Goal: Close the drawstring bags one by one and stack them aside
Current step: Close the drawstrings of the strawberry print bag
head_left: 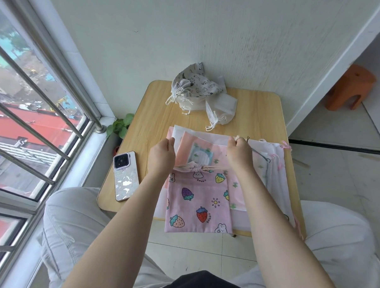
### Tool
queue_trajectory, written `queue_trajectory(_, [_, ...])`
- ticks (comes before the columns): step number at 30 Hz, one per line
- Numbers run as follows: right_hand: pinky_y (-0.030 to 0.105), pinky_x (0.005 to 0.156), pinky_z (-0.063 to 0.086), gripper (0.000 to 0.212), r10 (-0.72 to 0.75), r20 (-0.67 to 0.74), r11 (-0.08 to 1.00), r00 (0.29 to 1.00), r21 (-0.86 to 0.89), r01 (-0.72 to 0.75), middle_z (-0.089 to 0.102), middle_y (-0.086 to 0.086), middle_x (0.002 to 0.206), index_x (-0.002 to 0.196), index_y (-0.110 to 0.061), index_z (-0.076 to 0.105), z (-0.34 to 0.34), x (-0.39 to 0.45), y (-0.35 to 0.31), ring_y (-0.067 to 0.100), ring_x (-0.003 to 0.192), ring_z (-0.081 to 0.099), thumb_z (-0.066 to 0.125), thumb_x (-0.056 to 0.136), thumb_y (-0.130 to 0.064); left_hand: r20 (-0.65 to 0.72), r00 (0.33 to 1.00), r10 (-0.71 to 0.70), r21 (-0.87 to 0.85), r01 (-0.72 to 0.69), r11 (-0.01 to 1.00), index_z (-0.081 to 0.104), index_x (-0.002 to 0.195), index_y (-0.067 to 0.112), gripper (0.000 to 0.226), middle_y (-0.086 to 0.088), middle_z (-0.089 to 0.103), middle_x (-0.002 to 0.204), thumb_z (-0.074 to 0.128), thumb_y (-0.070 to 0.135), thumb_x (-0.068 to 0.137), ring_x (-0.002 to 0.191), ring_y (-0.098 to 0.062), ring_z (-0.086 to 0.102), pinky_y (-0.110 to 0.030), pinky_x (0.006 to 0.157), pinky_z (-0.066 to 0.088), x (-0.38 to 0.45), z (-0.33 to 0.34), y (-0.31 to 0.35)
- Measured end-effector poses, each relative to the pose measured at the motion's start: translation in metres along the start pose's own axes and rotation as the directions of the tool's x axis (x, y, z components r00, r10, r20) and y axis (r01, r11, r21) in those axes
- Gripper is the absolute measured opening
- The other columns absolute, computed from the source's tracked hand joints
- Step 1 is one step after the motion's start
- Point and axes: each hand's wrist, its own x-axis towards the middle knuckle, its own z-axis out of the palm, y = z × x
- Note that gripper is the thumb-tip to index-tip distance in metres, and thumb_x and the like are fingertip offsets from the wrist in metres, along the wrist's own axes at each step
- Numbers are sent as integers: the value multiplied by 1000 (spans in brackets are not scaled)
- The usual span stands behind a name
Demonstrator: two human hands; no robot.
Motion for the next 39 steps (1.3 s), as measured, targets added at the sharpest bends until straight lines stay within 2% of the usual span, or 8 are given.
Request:
queue_trajectory(8, [38,72,44,38,41,217,883,975,449,-137,48,2,54,53,-15,51,-22,8,-5,20,61,47,63,88,-25,92,994,51,-48,-47,998,70,73,17,43,4,48,62,49,44,98,53,-14,44,-27,56,32,16,-22,32])
queue_trajectory(13, [33,83,51,26,-82,227,665,970,738,-117,68,4,91,116,-14,63,-20,7,-15,17,81,66,66,92,-25,182,981,65,-463,27,886,68,74,10,41,-1,52,49,52,37,100,43,-13,44,-25,52,38,10,-27,58])
queue_trajectory(19, [33,78,47,26,96,153,973,984,195,-125,68,15,104,107,-5,66,-4,1,0,20,86,60,59,85,-17,226,961,159,-560,-5,829,28,150,26,66,3,65,117,60,41,94,100,-11,66,-29,79,56,13,-19,55])
queue_trajectory(23, [28,64,43,40,135,319,991,938,-31,-132,68,10,80,90,-2,71,3,-9,1,21,75,58,53,93,-37,109,994,19,39,-24,999,64,98,9,22,-12,66,81,51,25,92,64,-22,54,-29,57,40,18,-7,34])
queue_trajectory(27, [32,74,44,40,85,381,996,921,-64,-65,56,6,78,87,-8,68,13,-14,-2,25,81,56,58,92,-46,323,933,-157,430,3,903,50,62,7,47,-4,47,61,45,40,95,54,-20,42,-25,49,29,3,-1,28])
queue_trajectory(28, [32,74,44,37,56,389,998,919,-39,-44,58,8,72,74,-9,67,16,-14,-1,14,78,34,62,90,-42,353,920,-173,439,1,899,47,60,9,50,-2,44,59,45,44,95,53,-18,40,-26,49,29,0,1,29])
queue_trajectory(29, [30,73,46,37,32,384,999,923,-10,-30,60,8,68,69,-6,68,18,-14,0,28,102,65,65,89,-37,375,911,-169,409,1,913,47,59,11,51,-1,43,58,47,47,95,53,-17,39,-26,49,29,-1,2,30])
queue_trajectory(39, [30,59,21,41,-129,300,991,945,83,109,32,11,63,58,-2,48,23,-17,0,19,62,30,66,89,-21,353,934,56,-312,61,948,61,63,5,35,2,48,51,68,28,88,51,-16,42,-27,59,38,-11,9,28])
